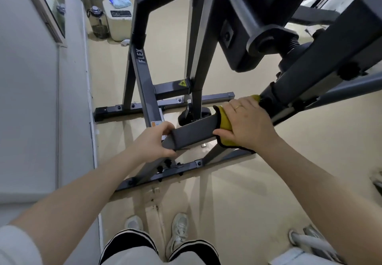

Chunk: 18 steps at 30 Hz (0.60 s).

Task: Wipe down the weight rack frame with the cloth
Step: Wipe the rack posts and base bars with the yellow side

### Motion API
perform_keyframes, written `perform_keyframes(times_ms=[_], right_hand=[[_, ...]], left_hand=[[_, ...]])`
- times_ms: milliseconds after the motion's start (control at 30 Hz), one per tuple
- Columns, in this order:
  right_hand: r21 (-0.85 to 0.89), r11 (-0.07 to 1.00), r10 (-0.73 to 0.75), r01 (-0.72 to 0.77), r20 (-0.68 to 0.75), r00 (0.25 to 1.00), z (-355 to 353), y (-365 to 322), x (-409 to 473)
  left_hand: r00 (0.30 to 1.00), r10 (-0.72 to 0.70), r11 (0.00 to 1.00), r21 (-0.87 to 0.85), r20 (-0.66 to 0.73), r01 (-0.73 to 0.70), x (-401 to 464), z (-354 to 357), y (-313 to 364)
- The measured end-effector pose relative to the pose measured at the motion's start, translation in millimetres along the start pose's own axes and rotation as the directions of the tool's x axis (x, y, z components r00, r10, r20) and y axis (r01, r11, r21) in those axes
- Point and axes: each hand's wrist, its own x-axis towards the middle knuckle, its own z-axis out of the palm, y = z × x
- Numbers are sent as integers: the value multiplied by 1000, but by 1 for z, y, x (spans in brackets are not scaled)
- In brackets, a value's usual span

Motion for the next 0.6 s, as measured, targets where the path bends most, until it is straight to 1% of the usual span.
perform_keyframes(times_ms=[67, 100, 133, 200, 267, 300, 333, 400, 467, 500, 533, 600], right_hand=[[6, 996, 89, -88, -53, 995, 2, -15, 2], [17, 995, 104, -103, -74, 992, 5, -28, 5], [30, 996, 88, -86, -85, 992, 8, -42, 8], [55, 998, -34, 40, -101, 994, 12, -63, 9], [71, 978, -189, 198, -118, 975, 13, -56, 7], [73, 970, -219, 230, -135, 966, 12, -45, 5], [60, 974, -206, 218, -162, 965, 12, -33, 3], [11, 997, -78, 81, -205, 976, 11, -18, 0], [26, 998, 61, -57, -212, 975, 12, -26, 2], [60, 995, 95, -84, -217, 972, 12, -39, 5], [97, 992, 96, -77, -211, 973, 15, -54, 10], [141, 990, 12, 9, -146, 989, 15, -85, 20]], left_hand=[[1000, -6, 1000, -10, -16, 5, -2, 3, 2], [1000, -13, 1000, -21, -25, 13, -3, 5, 3], [999, -25, 999, -32, -33, 24, -4, 6, 4], [997, -46, 997, -60, -54, 43, -7, 7, 7], [994, -78, 991, -119, -74, 68, -9, 10, 7], [993, -93, 985, -151, -79, 80, -11, 12, 7], [991, -102, 980, -180, -87, 85, -13, 14, 7], [987, -119, 967, -237, -112, 90, -16, 20, 7], [980, -148, 949, -299, -135, 103, -19, 26, 5], [976, -166, 941, -320, -143, 113, -21, 30, 2], [971, -186, 932, -340, -150, 126, -23, 34, 0], [960, -212, 914, -384, -181, 130, -26, 45, -4]])
